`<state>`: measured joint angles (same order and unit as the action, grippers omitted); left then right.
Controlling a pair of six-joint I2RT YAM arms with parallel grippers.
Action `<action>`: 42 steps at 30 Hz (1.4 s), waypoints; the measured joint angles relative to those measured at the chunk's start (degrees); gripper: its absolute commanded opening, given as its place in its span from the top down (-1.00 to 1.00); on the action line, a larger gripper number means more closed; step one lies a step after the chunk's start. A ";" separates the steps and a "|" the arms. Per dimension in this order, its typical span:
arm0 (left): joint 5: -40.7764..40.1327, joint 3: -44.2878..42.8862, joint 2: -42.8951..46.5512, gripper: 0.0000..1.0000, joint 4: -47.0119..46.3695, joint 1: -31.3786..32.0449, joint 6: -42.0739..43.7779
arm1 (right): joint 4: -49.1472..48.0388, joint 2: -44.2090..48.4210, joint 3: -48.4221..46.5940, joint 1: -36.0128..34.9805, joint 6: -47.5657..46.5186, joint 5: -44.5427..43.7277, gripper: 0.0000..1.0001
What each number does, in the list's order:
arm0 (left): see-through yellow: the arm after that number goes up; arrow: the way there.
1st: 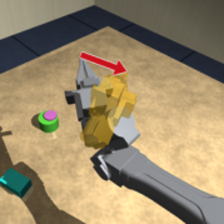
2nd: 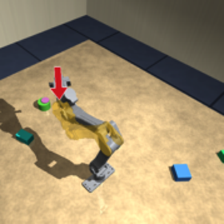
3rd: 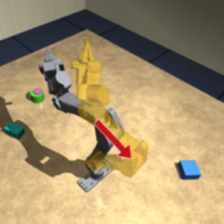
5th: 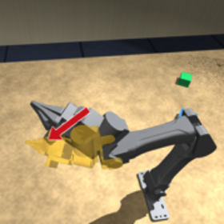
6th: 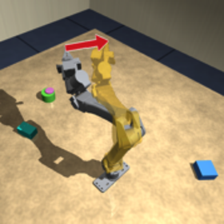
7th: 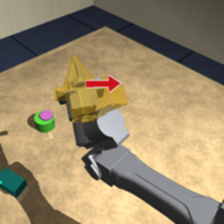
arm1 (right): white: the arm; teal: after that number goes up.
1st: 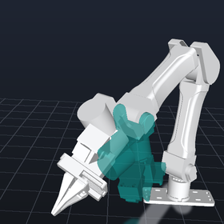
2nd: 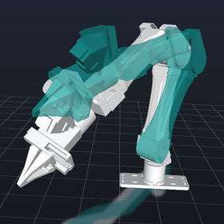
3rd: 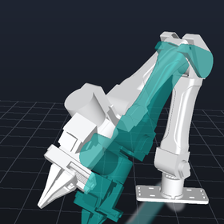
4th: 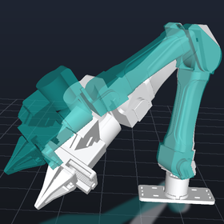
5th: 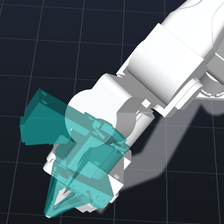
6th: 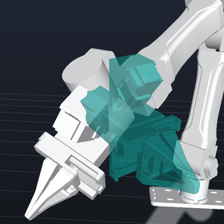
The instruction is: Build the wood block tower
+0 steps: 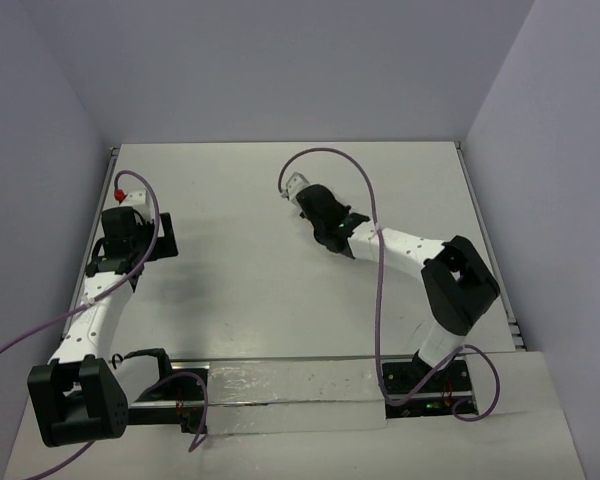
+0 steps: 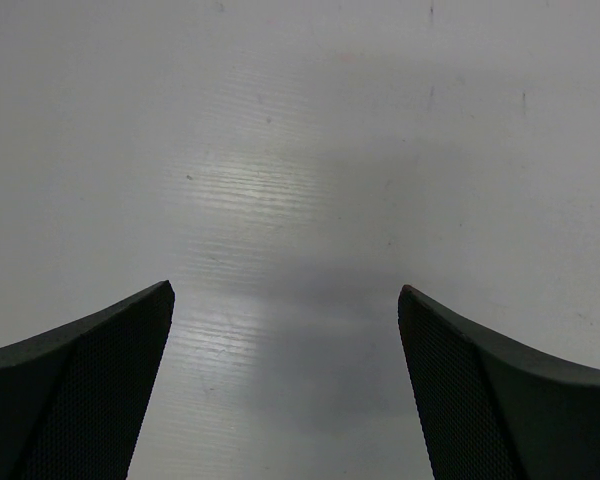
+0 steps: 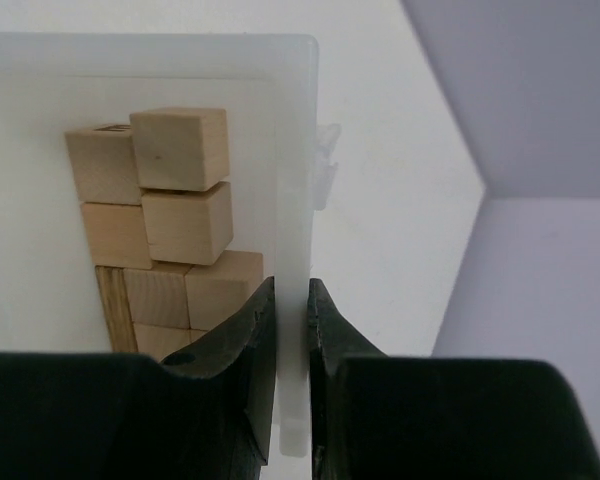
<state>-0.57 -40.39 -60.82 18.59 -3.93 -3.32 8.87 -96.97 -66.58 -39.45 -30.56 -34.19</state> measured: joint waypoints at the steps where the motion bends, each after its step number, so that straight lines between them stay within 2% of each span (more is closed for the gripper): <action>1: -0.32 -0.03 0.00 -0.99 -0.01 -0.39 -0.15 | -3.34 0.42 1.65 -1.69 -1.65 -1.77 1.00; 10: -3.21 -0.03 0.00 -0.98 -0.47 -2.03 -0.74 | -35.78 -1.65 16.79 -13.79 -24.77 -14.27 1.00; 14: -3.98 -0.03 0.00 -0.99 -0.66 -2.96 -0.75 | -57.94 -8.76 20.27 -17.70 -41.46 -18.09 1.00; 18: -4.15 -0.03 0.00 -0.98 -0.79 -3.78 -0.75 | -70.44 -15.94 20.47 -20.42 -55.96 -19.47 1.00; 22: -4.16 -0.03 0.00 -0.98 -0.79 -4.23 -0.75 | -76.32 -19.20 20.71 -22.39 -65.26 -20.18 1.00; 26: -4.14 -0.03 0.00 -0.99 -0.79 -4.39 -0.73 | -78.31 -19.47 20.75 -24.03 -69.86 -20.37 1.00; 42: -4.11 -0.03 0.26 -0.99 -0.77 -4.71 -0.69 | -79.59 -22.52 16.39 -22.48 -76.18 -18.70 1.00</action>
<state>-4.68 -40.42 -60.55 17.82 -8.64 -4.01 -70.72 -119.49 -50.18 -61.93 -106.75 -52.88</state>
